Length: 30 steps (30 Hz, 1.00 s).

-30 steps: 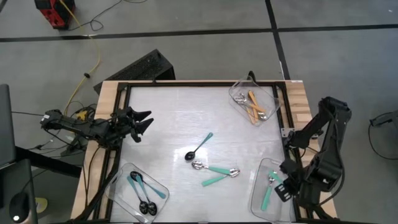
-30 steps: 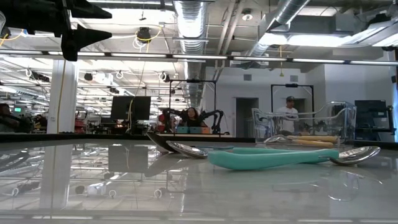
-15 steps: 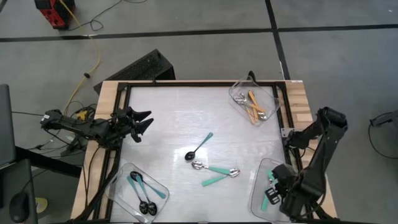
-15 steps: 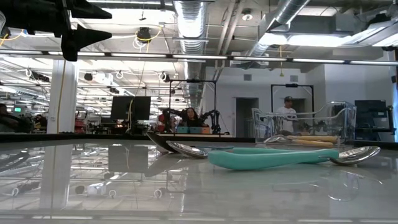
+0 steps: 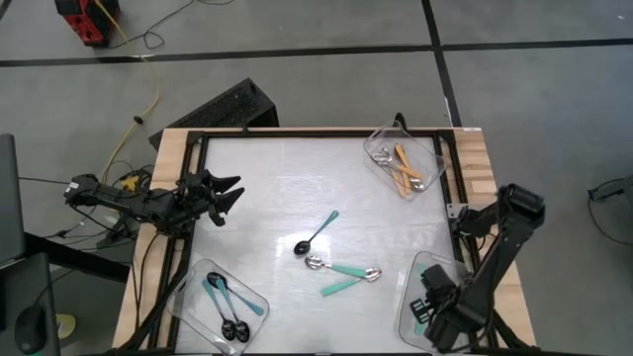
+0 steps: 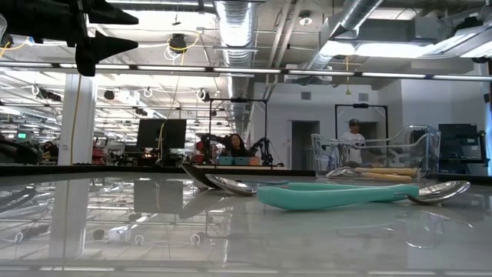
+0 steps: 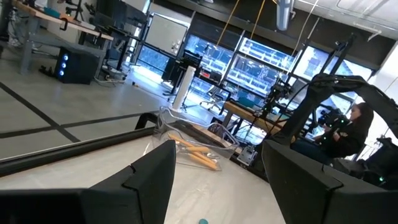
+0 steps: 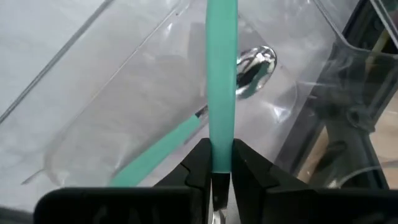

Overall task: Sort silverware by color (type)
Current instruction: Put the green spoon into the bottom right transparent bin

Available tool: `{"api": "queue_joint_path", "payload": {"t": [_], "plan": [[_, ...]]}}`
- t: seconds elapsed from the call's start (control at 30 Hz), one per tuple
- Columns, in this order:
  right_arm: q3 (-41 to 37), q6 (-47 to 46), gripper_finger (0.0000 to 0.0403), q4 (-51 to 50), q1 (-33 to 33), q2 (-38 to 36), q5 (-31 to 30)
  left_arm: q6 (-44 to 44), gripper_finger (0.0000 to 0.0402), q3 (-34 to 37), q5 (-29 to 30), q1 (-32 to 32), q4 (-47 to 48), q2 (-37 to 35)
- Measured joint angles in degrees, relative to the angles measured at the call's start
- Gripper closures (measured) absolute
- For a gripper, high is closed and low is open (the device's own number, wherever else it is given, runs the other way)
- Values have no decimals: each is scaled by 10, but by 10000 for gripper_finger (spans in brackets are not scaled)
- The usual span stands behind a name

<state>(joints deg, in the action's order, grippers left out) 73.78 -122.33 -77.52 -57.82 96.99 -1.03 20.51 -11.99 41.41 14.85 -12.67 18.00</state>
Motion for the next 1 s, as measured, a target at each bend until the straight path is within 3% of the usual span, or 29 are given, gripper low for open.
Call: {"api": "queue_joint_path", "payload": {"t": [1.0], "plan": [[0,16,329,13,-1,16,-39,0,176,0,0,0,3,0]]}}
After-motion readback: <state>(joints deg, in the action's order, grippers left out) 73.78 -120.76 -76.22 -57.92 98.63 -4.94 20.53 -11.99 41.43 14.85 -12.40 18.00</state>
